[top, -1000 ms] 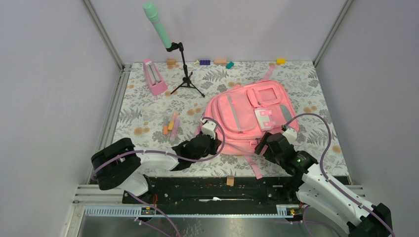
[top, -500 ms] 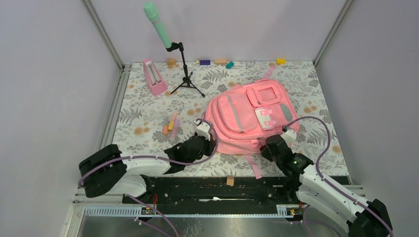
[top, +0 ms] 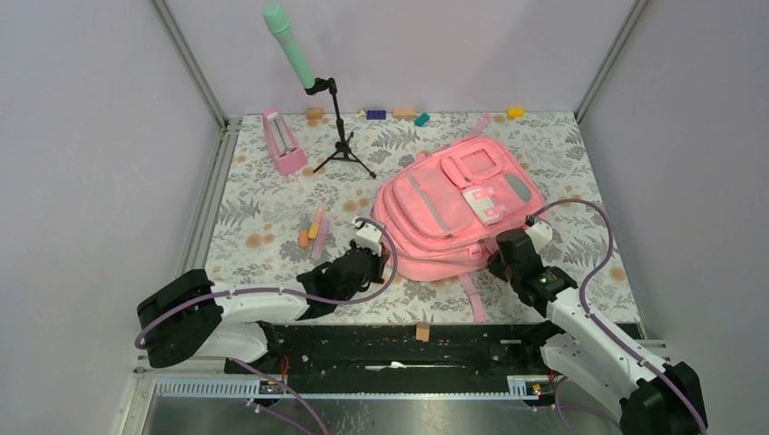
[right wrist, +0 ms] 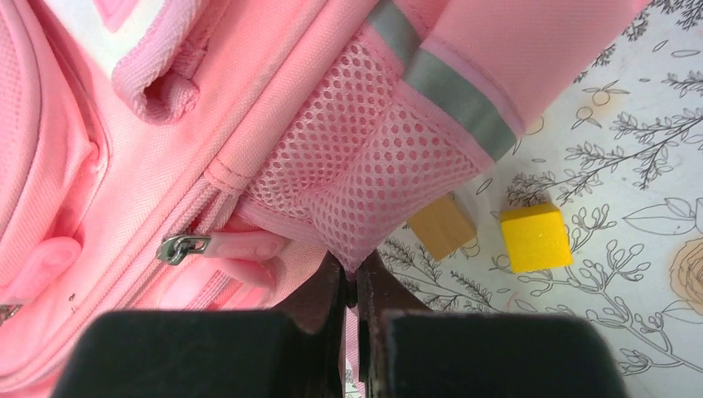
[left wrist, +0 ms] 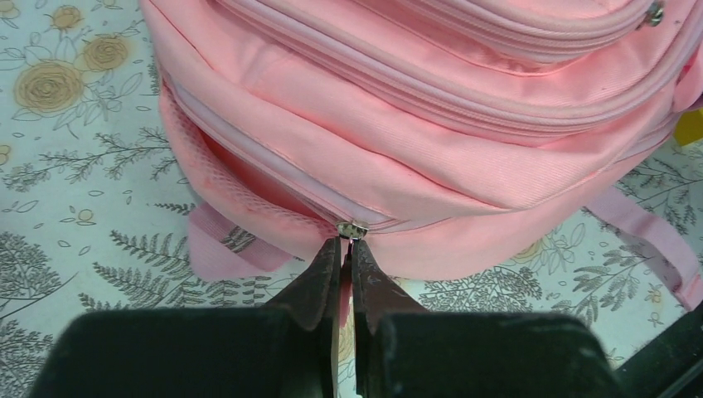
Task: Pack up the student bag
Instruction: Zip the student bag at the center of the board.
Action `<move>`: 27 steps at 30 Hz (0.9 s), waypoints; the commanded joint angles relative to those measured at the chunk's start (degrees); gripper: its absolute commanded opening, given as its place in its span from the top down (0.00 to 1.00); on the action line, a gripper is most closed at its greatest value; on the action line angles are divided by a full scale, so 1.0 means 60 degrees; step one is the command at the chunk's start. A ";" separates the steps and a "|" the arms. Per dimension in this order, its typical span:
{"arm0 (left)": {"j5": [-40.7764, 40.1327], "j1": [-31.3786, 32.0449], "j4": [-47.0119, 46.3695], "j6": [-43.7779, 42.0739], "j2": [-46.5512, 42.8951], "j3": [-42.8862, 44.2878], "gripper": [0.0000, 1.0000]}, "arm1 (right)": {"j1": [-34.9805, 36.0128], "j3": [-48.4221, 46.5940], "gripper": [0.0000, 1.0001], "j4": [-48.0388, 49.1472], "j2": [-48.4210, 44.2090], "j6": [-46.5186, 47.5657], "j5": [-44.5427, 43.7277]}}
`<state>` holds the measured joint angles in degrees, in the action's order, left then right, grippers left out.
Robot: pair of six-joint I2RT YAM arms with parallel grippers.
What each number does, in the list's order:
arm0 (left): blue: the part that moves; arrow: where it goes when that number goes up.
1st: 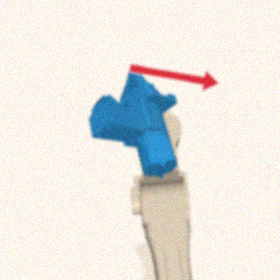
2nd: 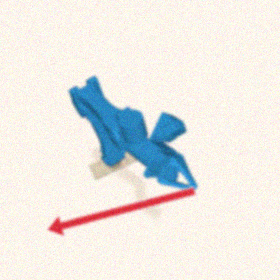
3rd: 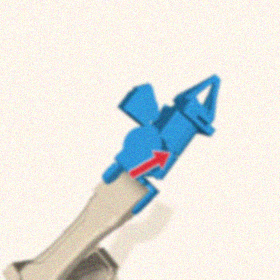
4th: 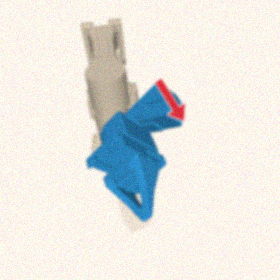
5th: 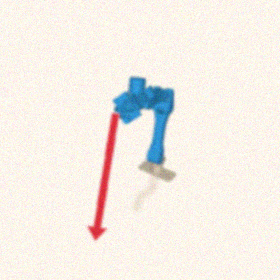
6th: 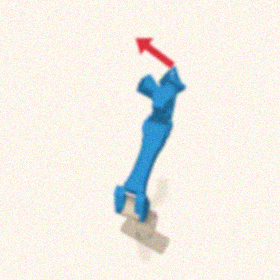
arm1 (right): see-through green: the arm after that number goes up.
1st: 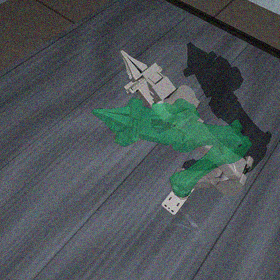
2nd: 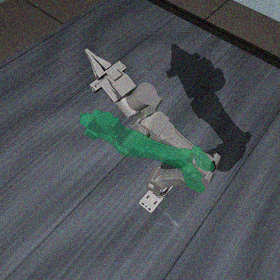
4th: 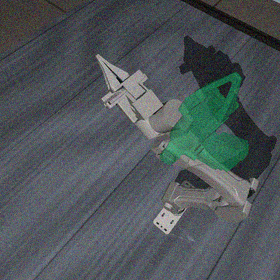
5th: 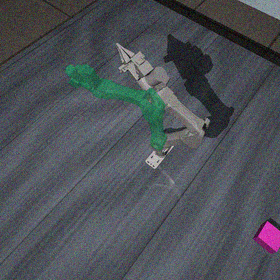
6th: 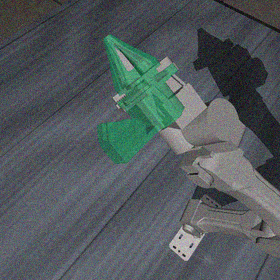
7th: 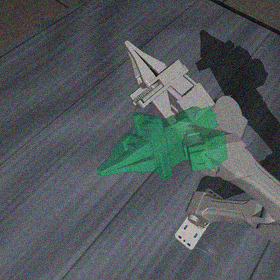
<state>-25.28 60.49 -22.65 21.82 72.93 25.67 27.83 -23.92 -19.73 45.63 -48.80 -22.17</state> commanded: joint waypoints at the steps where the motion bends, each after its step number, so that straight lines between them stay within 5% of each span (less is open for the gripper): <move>1: -0.1004 -0.0419 0.0012 -0.0385 -0.0179 0.0292 1.00 | -0.0896 -0.0601 1.00 0.0327 0.0254 0.0942 -0.0602; 15: -0.0137 -0.2487 -0.0491 -0.0363 0.0773 0.1063 1.00 | -0.3321 -0.2273 1.00 0.1479 0.2820 0.2007 0.2031; 22: 0.1169 -0.2502 -0.0880 -0.0685 0.0961 0.1258 1.00 | -0.4003 -0.3053 1.00 0.1153 0.3183 0.1704 0.3618; 23: 0.1335 -0.2423 -0.0919 -0.0703 0.0871 0.1215 1.00 | -0.4016 -0.3062 0.95 0.1003 0.3042 0.1645 0.3880; 27: 0.1709 -0.2009 -0.0813 -0.0786 0.0568 0.1140 1.00 | -0.4009 -0.2588 0.35 0.0433 0.2169 0.1316 0.4456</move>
<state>-18.68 46.59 -23.03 18.72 79.55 31.16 4.51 -38.61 -16.45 64.71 -39.24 0.49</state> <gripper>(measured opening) 0.021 0.450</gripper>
